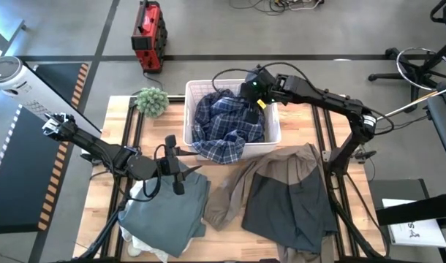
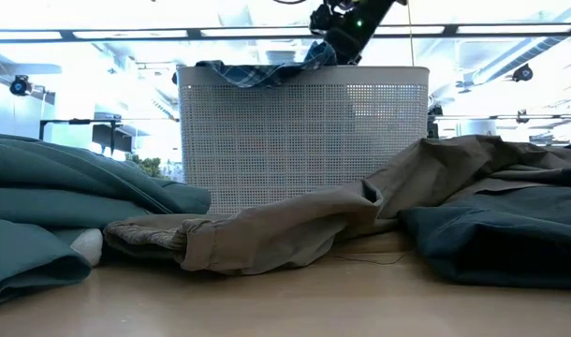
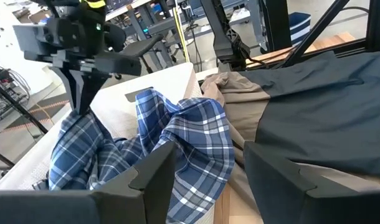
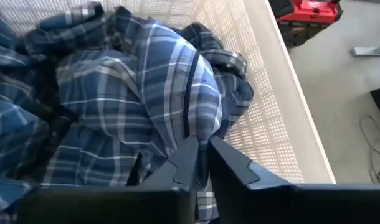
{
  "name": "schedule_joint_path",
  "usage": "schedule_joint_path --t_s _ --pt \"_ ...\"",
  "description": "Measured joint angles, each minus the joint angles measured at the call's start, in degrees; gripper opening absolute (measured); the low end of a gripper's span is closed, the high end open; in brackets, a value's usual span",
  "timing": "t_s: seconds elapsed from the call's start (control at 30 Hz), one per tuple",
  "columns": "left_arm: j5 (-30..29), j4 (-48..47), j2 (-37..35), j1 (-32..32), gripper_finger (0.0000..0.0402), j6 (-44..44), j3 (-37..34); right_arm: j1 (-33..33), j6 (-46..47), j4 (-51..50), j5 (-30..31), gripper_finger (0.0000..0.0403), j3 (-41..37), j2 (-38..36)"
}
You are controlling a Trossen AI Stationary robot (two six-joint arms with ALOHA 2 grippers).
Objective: Sort clothes
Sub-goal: Put the blue shirt into the white bin
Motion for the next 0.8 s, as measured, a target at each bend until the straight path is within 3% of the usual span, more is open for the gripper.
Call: schedule_joint_path --t_s 0.27,0.5,0.63,0.8 --pt "0.0 0.0 0.0 0.0 0.0199 0.0 0.0 3.2 -0.5 -4.2 2.2 0.0147 8.0 -0.2" --pt "0.0 0.0 0.0 0.0 0.0209 0.0 0.0 13.2 -7.5 -12.5 3.4 0.0237 12.2 -0.2" --pt "0.0 0.0 0.0 0.0 0.0216 0.0 0.0 22.5 -8.7 -14.7 11.3 0.0253 10.4 -0.2" --pt "0.0 0.0 0.0 0.0 0.0224 0.0 0.0 33.4 -8.8 -14.0 24.9 0.0244 5.3 -0.2"
